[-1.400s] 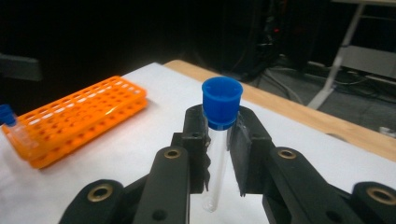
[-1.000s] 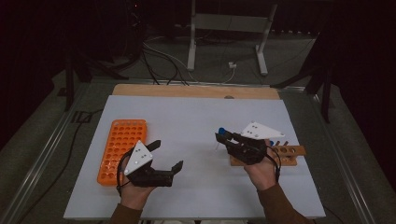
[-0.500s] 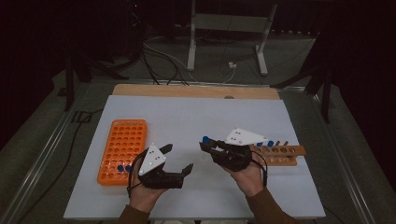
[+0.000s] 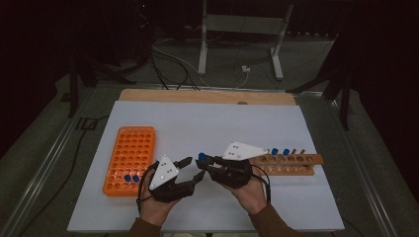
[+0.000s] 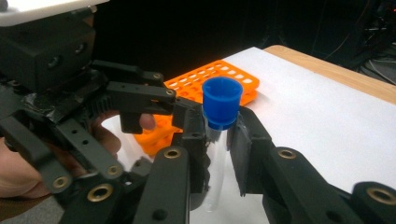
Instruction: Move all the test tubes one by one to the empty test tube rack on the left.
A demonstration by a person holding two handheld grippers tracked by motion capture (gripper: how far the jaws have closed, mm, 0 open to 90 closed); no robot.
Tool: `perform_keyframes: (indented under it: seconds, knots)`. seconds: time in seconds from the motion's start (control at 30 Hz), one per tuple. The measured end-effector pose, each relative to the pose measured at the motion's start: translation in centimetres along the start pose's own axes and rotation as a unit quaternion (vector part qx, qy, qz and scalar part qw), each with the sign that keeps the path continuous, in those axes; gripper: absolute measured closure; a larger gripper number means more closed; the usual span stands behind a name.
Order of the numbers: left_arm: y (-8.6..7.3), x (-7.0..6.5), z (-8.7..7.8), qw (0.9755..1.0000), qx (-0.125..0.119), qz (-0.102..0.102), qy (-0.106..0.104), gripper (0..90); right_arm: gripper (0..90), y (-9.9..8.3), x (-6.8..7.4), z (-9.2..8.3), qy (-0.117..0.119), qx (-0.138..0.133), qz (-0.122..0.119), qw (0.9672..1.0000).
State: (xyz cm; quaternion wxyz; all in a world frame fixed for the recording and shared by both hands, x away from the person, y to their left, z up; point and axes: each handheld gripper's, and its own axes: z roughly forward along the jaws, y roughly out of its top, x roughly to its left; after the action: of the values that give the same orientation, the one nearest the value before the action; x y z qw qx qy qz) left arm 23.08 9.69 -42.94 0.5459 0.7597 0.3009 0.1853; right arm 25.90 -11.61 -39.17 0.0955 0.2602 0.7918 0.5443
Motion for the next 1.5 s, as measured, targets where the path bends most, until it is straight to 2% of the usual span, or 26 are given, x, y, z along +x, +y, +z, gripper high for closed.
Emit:
perform_keyframes:
  seconds: [0.03,0.23,0.47,0.6,0.63,0.73,0.8,0.87,1.03,1.23,1.5]
  knots:
    - [0.0,0.0,0.0,1.0,0.0,0.001,-0.004,52.1,77.1,0.0,0.1,0.1,0.002,0.001,0.0,1.0]
    - [0.0,-0.1,0.0,0.9998,0.003,0.011,-0.015,68.6,77.2,0.0,0.3,0.2,0.014,0.003,0.0,0.9999]
    - [0.0,0.0,-0.2,0.9996,-0.001,0.015,-0.022,77.0,77.1,-0.1,0.3,0.3,0.017,0.008,-0.001,0.9998]
    - [0.0,0.0,-0.2,0.9996,0.0,0.015,-0.023,78.0,75.9,-0.1,0.3,0.2,0.021,0.008,-0.001,0.9998]
    - [0.0,0.1,-0.3,0.9997,0.001,0.014,-0.021,78.0,71.7,-0.1,0.2,0.1,0.023,0.005,0.001,0.9997]
    - [0.0,0.5,-0.5,0.9999,0.002,0.006,-0.014,78.0,51.6,0.0,-0.2,-0.4,0.024,-0.006,0.003,0.9997]
    - [0.0,0.7,-0.7,1.0,0.001,-0.002,-0.007,78.1,40.1,-0.1,-0.7,-0.8,0.016,-0.007,0.006,0.9998]
    - [0.1,1.0,-1.0,1.0,-0.001,-0.007,-0.001,78.1,33.2,-0.2,-1.2,-1.3,0.011,-0.01,0.011,0.9998]
    - [0.2,1.6,-1.5,0.9998,-0.004,-0.013,0.013,78.2,15.4,-0.9,-2.3,-2.4,-0.026,-0.001,0.008,0.9996]
    - [0.5,2.7,-2.8,0.9991,-0.013,-0.023,0.033,78.2,3.0,-2.1,-3.7,-3.3,-0.058,0.012,0.002,0.9982]
    - [1.3,4.3,-5.3,0.9969,-0.041,-0.03,0.06,78.3,0.0,-3.0,-5.2,-5.3,-0.102,0.015,-0.008,0.9947]
